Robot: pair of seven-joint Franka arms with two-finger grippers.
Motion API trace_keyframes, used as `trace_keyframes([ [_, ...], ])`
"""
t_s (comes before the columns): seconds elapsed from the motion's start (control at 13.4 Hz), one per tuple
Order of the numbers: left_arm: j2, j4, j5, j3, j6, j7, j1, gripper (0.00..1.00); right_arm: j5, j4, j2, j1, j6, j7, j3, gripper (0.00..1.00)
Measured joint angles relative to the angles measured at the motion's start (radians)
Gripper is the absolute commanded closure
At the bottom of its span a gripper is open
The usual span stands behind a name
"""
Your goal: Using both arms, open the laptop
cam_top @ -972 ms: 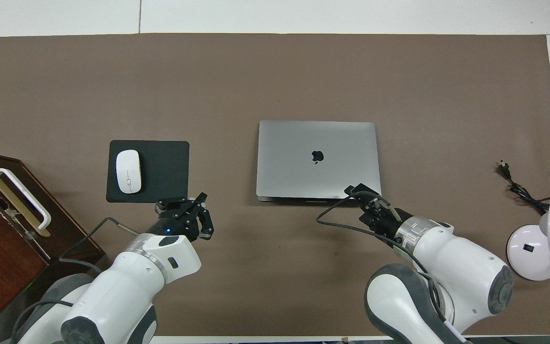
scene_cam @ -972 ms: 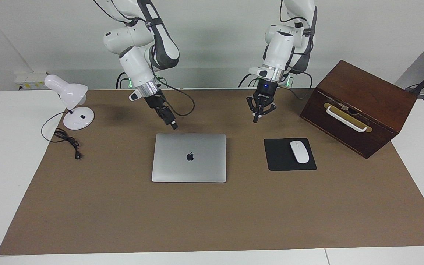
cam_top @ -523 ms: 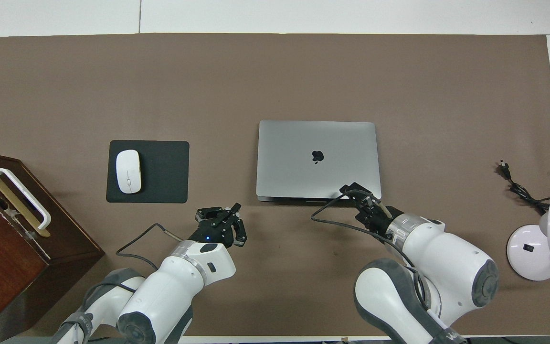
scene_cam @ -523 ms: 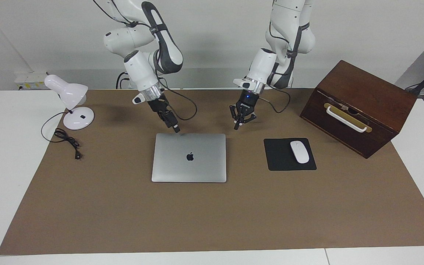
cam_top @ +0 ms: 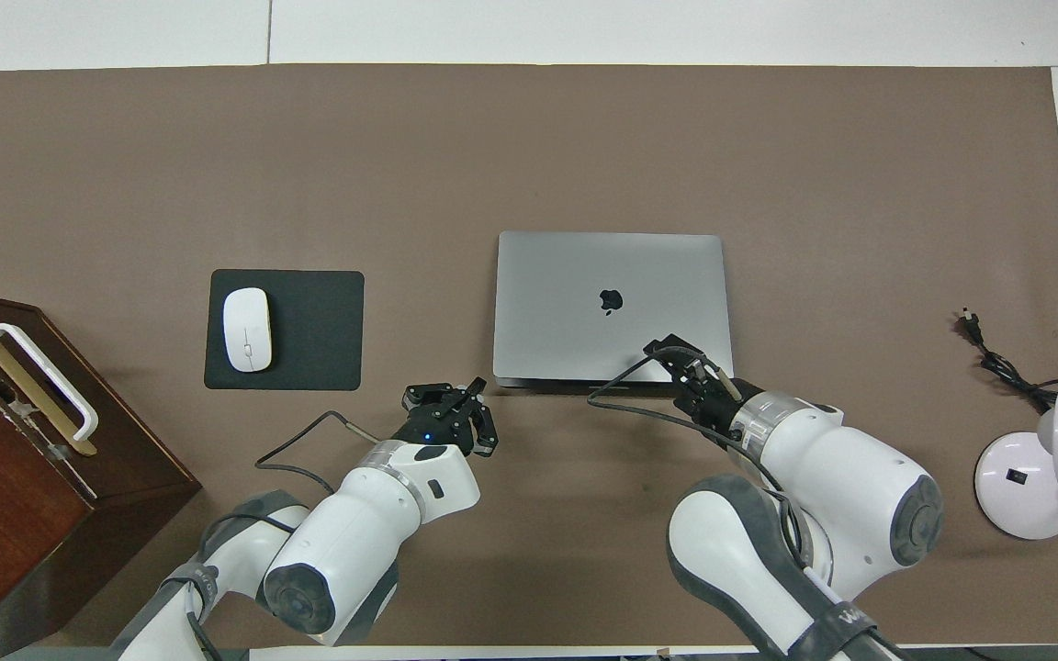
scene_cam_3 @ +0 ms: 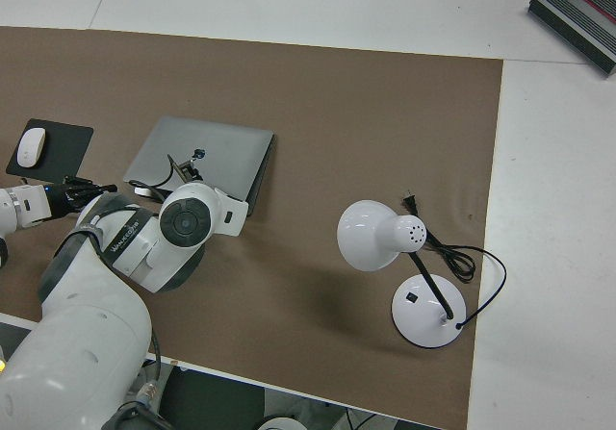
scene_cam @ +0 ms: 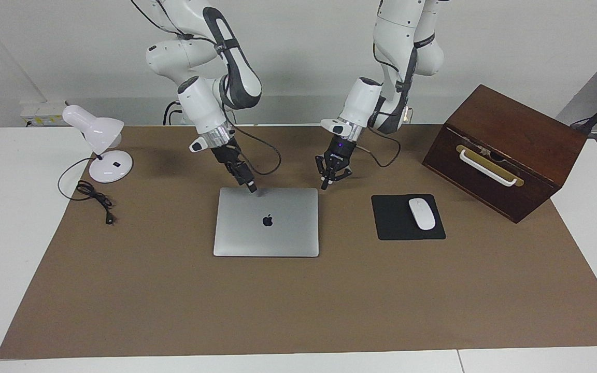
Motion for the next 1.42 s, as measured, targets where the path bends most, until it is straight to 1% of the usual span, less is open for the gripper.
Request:
trace_keyframes([
  [0.22, 0.044, 0.040, 0.000, 0.001, 0.000, 0.000, 0.000, 1.00, 0.000, 0.021, 0.022, -0.001, 0.000, 0.000, -0.001, 0.00],
  [0.67, 0.089, 0.089, 0.000, 0.001, 0.000, 0.000, 0.000, 1.00, 0.000, 0.052, 0.052, -0.002, 0.003, 0.000, -0.004, 0.00],
  [0.97, 0.144, 0.132, 0.000, 0.001, 0.004, 0.000, -0.012, 1.00, 0.000, 0.078, 0.074, -0.003, 0.008, 0.000, -0.004, 0.00],
  [1.42, 0.152, 0.142, 0.003, 0.002, 0.005, 0.014, -0.014, 1.00, 0.000, 0.084, 0.078, -0.003, 0.008, 0.000, -0.005, 0.00],
])
